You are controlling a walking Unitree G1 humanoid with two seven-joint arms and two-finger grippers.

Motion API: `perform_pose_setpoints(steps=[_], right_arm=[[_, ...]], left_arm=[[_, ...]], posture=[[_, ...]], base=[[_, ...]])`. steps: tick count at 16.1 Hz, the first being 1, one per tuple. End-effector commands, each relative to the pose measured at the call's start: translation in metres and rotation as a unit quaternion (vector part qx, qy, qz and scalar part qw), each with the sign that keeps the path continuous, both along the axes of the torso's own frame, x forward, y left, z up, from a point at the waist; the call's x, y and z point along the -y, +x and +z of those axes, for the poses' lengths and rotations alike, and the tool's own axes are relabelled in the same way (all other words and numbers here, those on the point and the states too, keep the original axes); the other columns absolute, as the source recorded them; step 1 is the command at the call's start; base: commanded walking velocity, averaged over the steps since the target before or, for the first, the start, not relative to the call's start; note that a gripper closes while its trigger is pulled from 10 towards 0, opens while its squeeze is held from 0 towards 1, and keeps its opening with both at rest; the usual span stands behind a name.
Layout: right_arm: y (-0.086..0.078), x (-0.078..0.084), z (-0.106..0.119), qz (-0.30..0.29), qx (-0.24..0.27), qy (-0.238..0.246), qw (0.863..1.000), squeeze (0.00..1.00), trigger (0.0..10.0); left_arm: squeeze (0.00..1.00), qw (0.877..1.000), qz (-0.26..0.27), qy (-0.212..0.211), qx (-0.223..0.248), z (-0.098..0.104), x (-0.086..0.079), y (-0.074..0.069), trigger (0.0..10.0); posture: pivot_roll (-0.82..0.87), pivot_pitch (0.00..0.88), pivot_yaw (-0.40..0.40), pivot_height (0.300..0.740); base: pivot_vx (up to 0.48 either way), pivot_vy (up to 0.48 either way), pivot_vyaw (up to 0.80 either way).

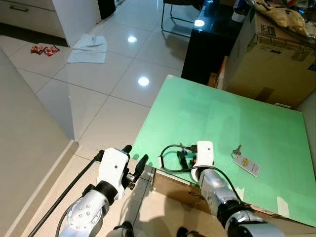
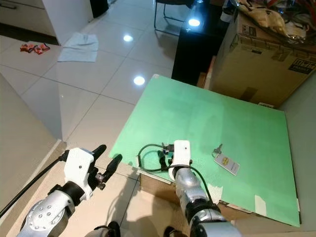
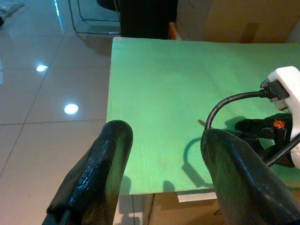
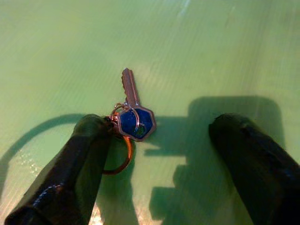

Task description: Hang keys on a hook

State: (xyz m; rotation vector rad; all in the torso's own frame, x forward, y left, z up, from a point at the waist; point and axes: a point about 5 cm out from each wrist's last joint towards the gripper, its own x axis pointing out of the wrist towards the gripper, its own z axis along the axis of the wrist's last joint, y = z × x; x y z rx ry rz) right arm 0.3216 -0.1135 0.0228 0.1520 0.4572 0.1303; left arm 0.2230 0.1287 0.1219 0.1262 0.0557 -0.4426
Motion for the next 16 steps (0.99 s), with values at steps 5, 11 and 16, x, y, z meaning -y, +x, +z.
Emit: perform_pose_setpoints(steps=[5,11,16], right_arm=[[-0.012,0.009,-0.017,-0.010,-0.054,0.018,0.998,0.00,0.0],[-0.012,0.005,-0.014,0.000,-0.027,0.012,1.000,0.00,0.0],[0.017,-0.005,0.044,0.041,0.167,-0.090,0.981,0.00,0.0]], left_arm=[[0.00,1.000,-0.005,0.007,-0.008,-0.005,0.004,0.002,10.0],[0.00,1.000,-0.009,0.011,-0.005,-0.007,0.006,0.009,10.0],[0.00,1.000,-0.014,0.006,0.014,-0.008,0.013,0.031,10.0]], posture=[[0.02,0.265,-0.047,0.740],[0.01,0.228,-0.043,0.740],[-0.01,0.131,-0.045,0.740]], base=[[0.000,0.000,0.00],[0.000,0.000,0.00],[0.000,0.000,0.00]])
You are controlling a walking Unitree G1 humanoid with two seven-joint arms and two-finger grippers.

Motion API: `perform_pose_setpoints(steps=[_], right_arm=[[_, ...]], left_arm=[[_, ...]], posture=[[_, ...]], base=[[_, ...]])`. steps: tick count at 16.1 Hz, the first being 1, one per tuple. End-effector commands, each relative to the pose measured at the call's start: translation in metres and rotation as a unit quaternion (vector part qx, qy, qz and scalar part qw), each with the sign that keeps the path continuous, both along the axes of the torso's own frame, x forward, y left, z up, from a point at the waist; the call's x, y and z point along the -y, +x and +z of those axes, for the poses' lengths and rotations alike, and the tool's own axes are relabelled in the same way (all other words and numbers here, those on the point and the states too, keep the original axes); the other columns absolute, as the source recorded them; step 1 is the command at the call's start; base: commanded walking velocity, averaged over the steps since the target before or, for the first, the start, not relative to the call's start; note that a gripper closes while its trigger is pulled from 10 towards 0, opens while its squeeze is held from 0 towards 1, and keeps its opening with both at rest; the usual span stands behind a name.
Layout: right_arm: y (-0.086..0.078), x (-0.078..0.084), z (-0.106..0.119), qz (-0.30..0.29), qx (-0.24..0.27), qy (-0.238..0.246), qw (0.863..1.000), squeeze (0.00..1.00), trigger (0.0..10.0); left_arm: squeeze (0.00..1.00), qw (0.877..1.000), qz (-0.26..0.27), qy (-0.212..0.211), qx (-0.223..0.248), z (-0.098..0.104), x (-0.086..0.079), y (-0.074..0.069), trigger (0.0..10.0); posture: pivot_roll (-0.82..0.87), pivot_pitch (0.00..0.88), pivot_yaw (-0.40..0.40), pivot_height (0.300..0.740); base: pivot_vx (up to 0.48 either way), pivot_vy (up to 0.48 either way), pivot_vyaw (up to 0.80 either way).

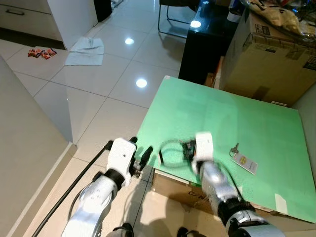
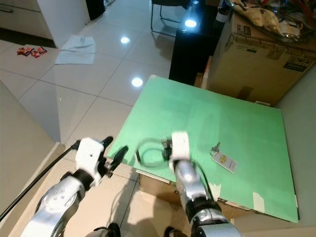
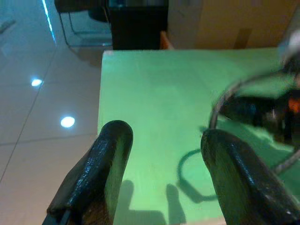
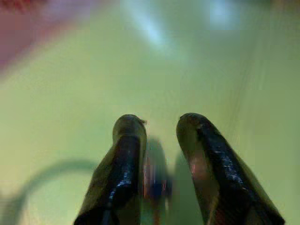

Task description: Hang keys on a hook

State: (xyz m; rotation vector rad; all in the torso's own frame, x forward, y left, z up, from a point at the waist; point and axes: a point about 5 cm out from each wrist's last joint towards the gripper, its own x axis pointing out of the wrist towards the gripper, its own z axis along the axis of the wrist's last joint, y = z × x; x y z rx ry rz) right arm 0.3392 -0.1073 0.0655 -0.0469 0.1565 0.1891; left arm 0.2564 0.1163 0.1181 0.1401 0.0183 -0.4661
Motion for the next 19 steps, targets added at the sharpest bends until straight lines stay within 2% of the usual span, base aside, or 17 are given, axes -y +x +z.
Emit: perform_pose_setpoints(steps=[1,2,3,5,7,8,9,10,11,12,14,15,16,18,19], right_arm=[[0.003,-0.003,0.012,0.013,0.043,-0.020,0.999,0.00,0.0],[0.006,-0.008,0.030,0.027,0.094,-0.031,0.995,0.00,0.0],[0.007,-0.010,0.035,0.033,0.107,-0.033,0.993,0.00,0.0],[0.009,-0.016,0.059,0.046,0.168,-0.047,0.984,0.00,0.0],[0.008,-0.016,0.069,0.052,0.196,-0.075,0.976,0.00,0.0],[0.007,-0.016,0.071,0.056,0.200,-0.068,0.976,0.00,0.0],[0.005,-0.014,0.071,0.059,0.206,-0.083,0.973,0.00,0.0],[0.002,-0.005,0.068,0.032,0.200,-0.090,0.975,0.00,0.0],[-0.003,0.005,0.063,0.004,0.192,-0.088,0.977,0.00,4.0],[-0.015,0.013,0.059,-0.007,0.193,-0.088,0.977,1.00,10.0],[-0.044,0.036,0.035,-0.044,0.161,-0.097,0.981,1.00,10.0],[-0.055,0.043,0.018,-0.055,0.125,-0.091,0.986,1.00,10.0],[-0.062,0.047,0.011,-0.066,0.109,-0.091,0.988,1.00,10.0],[-0.090,0.055,-0.012,-0.068,0.071,-0.107,0.989,1.00,10.0],[-0.094,0.056,-0.014,-0.068,0.066,-0.108,0.990,1.00,10.0]], left_arm=[[0.00,1.000,-0.001,0.004,-0.003,-0.004,0.002,0.002,10.0],[0.00,1.000,0.000,0.003,0.000,-0.005,0.002,0.008,10.0],[0.00,1.000,-0.001,0.002,0.001,-0.005,0.003,0.010,10.0],[0.00,1.000,-0.006,-0.002,0.013,-0.003,0.008,0.022,10.0],[0.00,1.000,-0.010,-0.001,0.017,-0.003,0.012,0.029,10.0],[0.00,1.000,-0.009,-0.006,0.019,-0.004,0.012,0.033,10.0],[0.00,1.000,-0.007,-0.011,0.017,-0.004,0.013,0.035,10.0],[0.00,1.000,0.001,-0.005,0.014,-0.007,0.013,0.037,10.0],[0.00,1.000,0.014,0.008,0.008,-0.011,0.011,0.040,10.0],[0.00,1.000,0.013,0.014,0.005,-0.014,0.012,0.041,10.0],[0.00,1.000,0.010,0.006,0.001,-0.016,0.013,0.045,10.0],[0.00,1.000,0.015,0.006,-0.008,-0.020,0.013,0.049,10.0],[0.00,1.000,0.021,0.003,-0.017,-0.023,0.011,0.052,10.0],[0.00,0.997,0.053,-0.008,-0.053,-0.033,0.007,0.072,10.0],[0.00,0.997,0.057,-0.014,-0.058,-0.033,0.008,0.076,10.0]], posture=[[-0.02,0.107,-0.043,0.740],[-0.03,0.087,-0.041,0.740],[-0.03,0.070,-0.037,0.740],[-0.04,0.022,-0.029,0.740],[-0.05,0.004,-0.024,0.740],[-0.06,0.000,-0.021,0.740],[-0.07,0.000,-0.018,0.740],[-0.07,0.000,-0.017,0.740],[-0.08,0.000,-0.013,0.740],[-0.08,0.000,-0.006,0.740],[-0.09,0.009,0.007,0.740],[-0.09,0.016,0.012,0.740],[-0.11,0.023,0.020,0.740],[-0.15,0.028,0.036,0.740],[-0.15,0.027,0.037,0.740]], base=[[0.000,0.000,0.00],[0.000,0.000,0.00],[0.000,0.000,0.00],[0.000,0.000,0.00],[0.000,0.000,0.00],[0.000,0.000,0.00],[0.000,0.000,0.00],[0.000,0.000,0.00],[0.000,0.000,0.00],[0.000,0.000,0.00],[0.000,0.000,0.00],[0.000,0.000,0.00],[0.000,0.000,0.00],[0.000,0.000,0.00],[0.000,0.000,0.00]])
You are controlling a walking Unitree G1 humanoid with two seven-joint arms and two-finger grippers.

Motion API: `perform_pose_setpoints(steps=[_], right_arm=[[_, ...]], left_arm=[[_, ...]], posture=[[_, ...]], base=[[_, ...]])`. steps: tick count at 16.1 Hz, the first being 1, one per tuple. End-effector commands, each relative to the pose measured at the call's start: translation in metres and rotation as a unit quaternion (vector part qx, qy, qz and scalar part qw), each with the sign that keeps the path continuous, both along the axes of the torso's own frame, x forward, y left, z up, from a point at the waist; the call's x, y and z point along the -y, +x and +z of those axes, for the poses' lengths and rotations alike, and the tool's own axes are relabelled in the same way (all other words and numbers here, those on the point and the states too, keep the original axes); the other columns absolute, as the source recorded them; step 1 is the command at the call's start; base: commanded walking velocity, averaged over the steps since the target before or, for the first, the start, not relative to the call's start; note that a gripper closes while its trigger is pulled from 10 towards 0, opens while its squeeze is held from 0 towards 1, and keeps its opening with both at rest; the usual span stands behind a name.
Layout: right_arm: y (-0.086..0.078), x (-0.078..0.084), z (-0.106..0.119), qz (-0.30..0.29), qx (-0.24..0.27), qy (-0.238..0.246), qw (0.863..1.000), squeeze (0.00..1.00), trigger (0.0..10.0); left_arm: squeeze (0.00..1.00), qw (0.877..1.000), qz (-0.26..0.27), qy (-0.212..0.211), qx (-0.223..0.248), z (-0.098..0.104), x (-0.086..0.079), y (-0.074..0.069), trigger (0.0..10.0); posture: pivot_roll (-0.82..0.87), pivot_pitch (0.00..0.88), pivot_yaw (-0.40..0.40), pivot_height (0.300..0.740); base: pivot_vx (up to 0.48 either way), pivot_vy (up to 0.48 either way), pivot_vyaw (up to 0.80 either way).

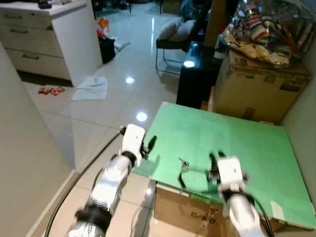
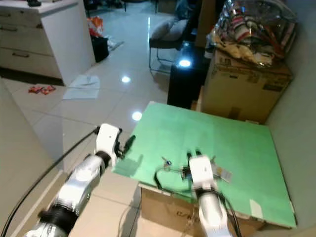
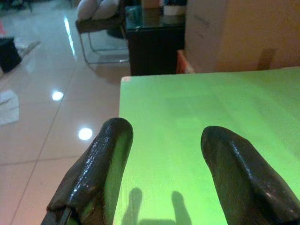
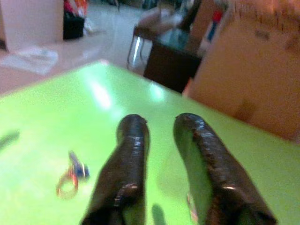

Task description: Hang keys on a hook

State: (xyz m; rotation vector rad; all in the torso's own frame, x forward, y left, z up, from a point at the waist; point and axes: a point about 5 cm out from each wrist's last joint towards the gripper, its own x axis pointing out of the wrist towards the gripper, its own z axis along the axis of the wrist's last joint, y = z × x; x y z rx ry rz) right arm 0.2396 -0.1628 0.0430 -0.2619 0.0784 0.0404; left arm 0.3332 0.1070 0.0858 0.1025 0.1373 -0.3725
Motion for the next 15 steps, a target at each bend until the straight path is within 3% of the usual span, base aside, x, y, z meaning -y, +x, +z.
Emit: perform_pose_setpoints(steps=[1,5,9,10,15], right_arm=[[-0.002,0.002,0.004,-0.002,0.005,0.009,1.000,1.00,10.0],[-0.017,0.004,0.000,-0.004,-0.013,0.052,0.999,1.00,10.0],[-0.039,0.003,-0.005,0.002,-0.036,0.063,0.997,1.00,10.0],[-0.059,0.013,-0.015,-0.027,-0.066,0.076,0.995,1.00,10.0],[-0.100,0.021,-0.024,-0.055,-0.111,0.072,0.990,1.00,10.0]], left_arm=[[0.00,1.000,0.010,-0.002,-0.002,-0.001,0.001,0.005,10.0],[0.00,1.000,-0.003,0.016,-0.005,-0.001,0.008,0.014,10.0],[0.00,0.998,-0.050,0.031,-0.034,-0.010,0.038,0.013,10.0],[0.00,0.996,-0.063,0.042,-0.035,-0.011,0.048,0.013,10.0],[0.00,0.996,-0.062,0.047,-0.052,-0.014,0.056,0.012,10.0]], posture=[[-0.16,0.025,0.042,0.740],[-0.22,0.023,0.055,0.740],[-0.26,0.053,0.069,0.740],[-0.28,0.069,0.073,0.740],[-0.33,0.139,0.098,0.740]], base=[[0.000,0.000,0.00],[0.000,0.000,0.00],[0.000,0.000,0.00],[0.000,0.000,0.00],[0.000,0.000,0.00]])
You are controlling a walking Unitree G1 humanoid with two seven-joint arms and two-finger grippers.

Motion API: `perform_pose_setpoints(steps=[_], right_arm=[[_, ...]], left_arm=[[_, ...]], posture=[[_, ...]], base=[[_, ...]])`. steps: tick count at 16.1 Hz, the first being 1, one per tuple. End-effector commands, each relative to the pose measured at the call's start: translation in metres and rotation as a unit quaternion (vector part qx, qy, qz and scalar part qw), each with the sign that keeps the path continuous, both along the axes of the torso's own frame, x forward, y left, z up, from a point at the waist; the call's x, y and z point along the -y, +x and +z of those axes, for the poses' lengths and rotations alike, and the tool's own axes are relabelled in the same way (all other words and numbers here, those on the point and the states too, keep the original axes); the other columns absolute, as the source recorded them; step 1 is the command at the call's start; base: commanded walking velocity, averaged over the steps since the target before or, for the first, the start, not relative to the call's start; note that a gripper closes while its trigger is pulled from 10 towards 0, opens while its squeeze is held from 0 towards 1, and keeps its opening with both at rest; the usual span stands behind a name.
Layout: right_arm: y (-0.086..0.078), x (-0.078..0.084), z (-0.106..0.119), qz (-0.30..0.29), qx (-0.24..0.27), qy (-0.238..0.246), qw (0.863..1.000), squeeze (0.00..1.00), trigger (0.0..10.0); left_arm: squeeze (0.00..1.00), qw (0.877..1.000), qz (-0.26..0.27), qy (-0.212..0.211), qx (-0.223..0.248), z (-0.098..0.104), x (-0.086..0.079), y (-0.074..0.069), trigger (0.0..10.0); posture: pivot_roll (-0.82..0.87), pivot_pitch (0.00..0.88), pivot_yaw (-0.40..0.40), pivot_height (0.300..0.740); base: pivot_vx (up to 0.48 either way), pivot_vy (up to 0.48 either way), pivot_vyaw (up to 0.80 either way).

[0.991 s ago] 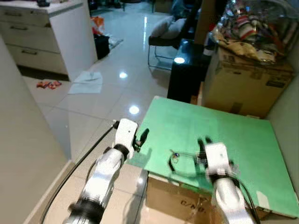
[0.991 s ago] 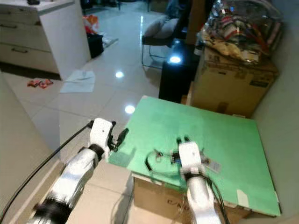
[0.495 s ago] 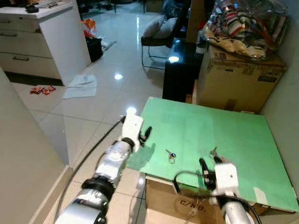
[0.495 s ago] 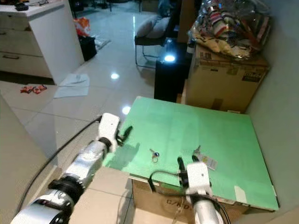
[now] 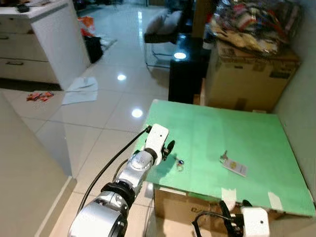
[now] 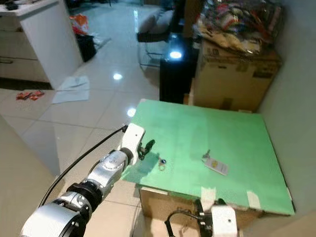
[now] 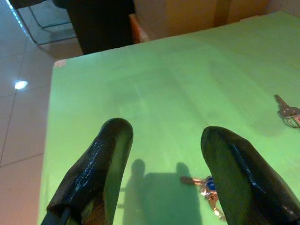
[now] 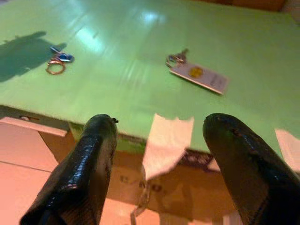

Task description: Hang keys on a hook

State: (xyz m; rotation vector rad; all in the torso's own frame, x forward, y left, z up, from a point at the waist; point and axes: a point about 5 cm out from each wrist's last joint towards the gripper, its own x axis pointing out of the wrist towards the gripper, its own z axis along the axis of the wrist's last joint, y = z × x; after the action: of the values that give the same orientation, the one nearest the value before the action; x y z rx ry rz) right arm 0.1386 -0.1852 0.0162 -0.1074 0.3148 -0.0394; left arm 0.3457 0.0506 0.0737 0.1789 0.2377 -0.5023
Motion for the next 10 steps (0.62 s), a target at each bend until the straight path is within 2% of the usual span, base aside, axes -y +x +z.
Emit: perform_pose_setpoints(steps=[1,3,6,7,8,10], right_arm=[[-0.008,-0.001,0.001,-0.002,-0.009,-0.002,1.000,1.00,10.0],[-0.021,-0.001,-0.002,-0.010,-0.023,-0.002,1.000,1.00,10.0],[-0.028,-0.006,-0.004,-0.007,-0.042,-0.017,0.999,1.00,10.0],[-0.027,-0.010,-0.001,0.003,-0.034,-0.020,0.999,0.73,10.0],[-0.026,-0.013,-0.001,0.012,-0.029,-0.022,0.999,0.00,10.0],[-0.022,-0.021,0.001,0.029,-0.017,-0.028,0.999,0.00,10.0]], left_arm=[[0.00,1.000,0.002,0.012,-0.014,-0.005,0.000,-0.002,10.0],[0.00,0.998,-0.019,0.056,-0.014,-0.013,0.002,-0.007,10.0],[0.00,0.996,-0.022,0.065,-0.064,-0.033,-0.002,-0.019,10.0],[0.00,0.995,-0.018,0.067,-0.076,-0.038,-0.004,-0.022,10.0],[0.00,0.994,-0.014,0.068,-0.082,-0.040,-0.004,-0.024,10.0],[0.00,0.993,-0.010,0.069,-0.091,-0.044,-0.002,-0.027,10.0]], posture=[[-0.35,0.153,0.106,0.740],[-0.36,0.173,0.119,0.740],[-0.37,0.201,0.139,0.740],[-0.38,0.208,0.143,0.740],[-0.38,0.210,0.146,0.740],[-0.40,0.213,0.154,0.740]], base=[[0.000,0.000,0.00],[0.000,0.000,0.00],[0.000,0.000,0.00],[0.000,0.000,0.00],[0.000,0.000,0.00],[0.000,0.000,0.00]])
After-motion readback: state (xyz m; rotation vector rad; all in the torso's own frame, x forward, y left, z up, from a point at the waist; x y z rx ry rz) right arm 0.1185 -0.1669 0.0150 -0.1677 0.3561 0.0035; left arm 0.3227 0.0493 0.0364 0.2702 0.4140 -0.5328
